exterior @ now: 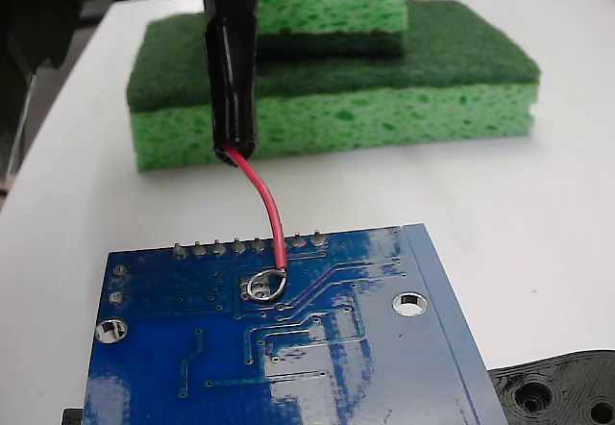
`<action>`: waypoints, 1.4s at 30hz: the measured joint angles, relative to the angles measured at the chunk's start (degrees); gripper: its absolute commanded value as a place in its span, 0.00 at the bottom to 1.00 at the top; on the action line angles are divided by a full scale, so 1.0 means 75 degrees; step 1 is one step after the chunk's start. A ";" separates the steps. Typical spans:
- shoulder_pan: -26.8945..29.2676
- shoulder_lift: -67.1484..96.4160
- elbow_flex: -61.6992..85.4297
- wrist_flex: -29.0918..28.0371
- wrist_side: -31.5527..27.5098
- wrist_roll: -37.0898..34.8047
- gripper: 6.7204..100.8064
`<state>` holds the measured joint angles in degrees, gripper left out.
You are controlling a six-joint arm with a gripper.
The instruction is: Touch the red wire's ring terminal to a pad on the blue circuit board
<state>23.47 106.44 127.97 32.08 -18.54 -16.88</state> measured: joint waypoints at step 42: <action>-0.2602 0.8437 0.5145 0.1395 0.1137 0.1898 0.99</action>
<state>3.96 169.72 166.55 42.54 -10.02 -2.64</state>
